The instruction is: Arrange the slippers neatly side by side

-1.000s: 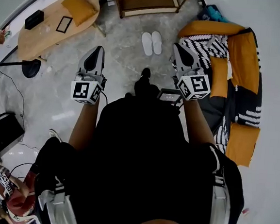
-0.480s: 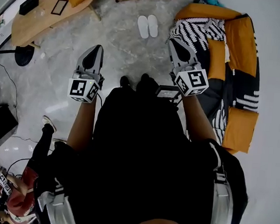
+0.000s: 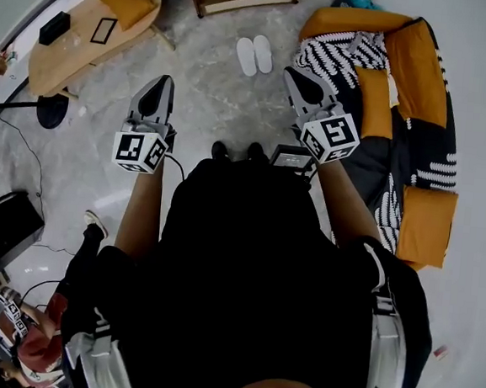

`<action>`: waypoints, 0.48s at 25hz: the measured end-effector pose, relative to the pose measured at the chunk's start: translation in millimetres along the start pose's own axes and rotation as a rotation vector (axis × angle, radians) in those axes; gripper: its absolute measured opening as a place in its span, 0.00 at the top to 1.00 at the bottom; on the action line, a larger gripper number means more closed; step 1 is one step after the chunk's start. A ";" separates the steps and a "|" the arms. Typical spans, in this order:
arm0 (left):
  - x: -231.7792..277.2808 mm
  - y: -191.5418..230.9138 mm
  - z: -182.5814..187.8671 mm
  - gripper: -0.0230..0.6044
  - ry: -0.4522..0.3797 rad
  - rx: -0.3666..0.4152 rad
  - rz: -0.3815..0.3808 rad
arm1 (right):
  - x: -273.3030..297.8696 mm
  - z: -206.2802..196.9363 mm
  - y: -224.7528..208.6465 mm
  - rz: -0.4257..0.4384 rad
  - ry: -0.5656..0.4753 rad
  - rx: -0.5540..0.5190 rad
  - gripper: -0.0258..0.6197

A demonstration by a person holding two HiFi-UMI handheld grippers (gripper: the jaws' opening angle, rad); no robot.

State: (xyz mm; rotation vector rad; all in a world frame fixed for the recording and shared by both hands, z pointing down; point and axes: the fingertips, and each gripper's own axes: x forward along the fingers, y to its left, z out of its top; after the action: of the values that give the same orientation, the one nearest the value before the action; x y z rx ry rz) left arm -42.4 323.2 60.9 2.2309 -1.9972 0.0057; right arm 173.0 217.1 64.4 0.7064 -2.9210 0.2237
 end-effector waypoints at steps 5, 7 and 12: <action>20.3 -34.8 13.5 0.94 -0.012 0.009 -0.058 | -19.1 1.1 -22.9 -0.053 -0.023 0.048 0.91; 24.0 -39.3 11.7 0.94 -0.002 0.007 -0.074 | -21.4 0.5 -27.0 -0.058 -0.025 0.051 0.91; 31.8 -40.4 11.7 0.94 0.008 -0.004 -0.084 | -21.9 1.6 -38.9 -0.053 -0.019 0.036 0.91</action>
State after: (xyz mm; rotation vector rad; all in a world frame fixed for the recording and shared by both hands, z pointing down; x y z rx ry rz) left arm 0.1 294.8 48.2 2.3064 -1.8963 0.0005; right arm 210.2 192.4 63.8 0.7948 -2.9182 0.2658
